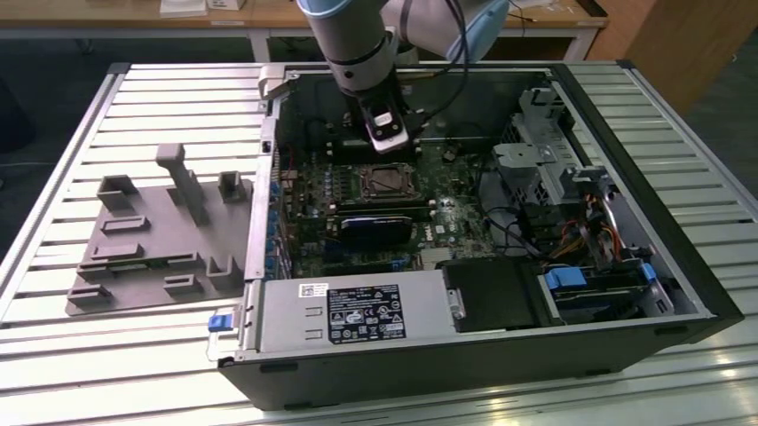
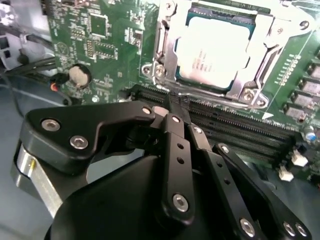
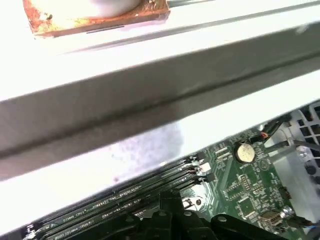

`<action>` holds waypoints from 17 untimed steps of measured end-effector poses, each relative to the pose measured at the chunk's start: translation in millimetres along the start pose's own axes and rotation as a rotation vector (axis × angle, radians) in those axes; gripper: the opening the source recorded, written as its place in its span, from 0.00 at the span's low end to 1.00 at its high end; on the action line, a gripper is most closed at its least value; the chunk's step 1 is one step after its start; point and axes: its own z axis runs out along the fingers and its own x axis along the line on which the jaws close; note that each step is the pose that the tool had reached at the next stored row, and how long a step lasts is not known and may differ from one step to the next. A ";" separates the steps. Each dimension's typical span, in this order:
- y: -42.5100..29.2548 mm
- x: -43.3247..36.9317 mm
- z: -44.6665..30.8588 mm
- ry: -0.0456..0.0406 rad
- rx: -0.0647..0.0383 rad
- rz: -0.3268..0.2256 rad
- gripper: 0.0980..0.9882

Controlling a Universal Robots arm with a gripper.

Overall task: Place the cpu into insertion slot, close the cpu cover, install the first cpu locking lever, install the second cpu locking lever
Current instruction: 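Install the first cpu locking lever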

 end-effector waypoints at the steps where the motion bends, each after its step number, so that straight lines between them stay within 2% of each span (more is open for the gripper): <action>1: 0.6 -0.5 -2.2 0.0000 0.000 0.000 0.01; 7: 3.3 -3.0 -12.2 0.0000 0.000 0.000 0.01; 14: 3.4 -3.2 -12.5 0.0017 0.001 0.000 0.01; 17: 3.9 -4.7 -11.8 0.0096 0.023 -0.003 0.01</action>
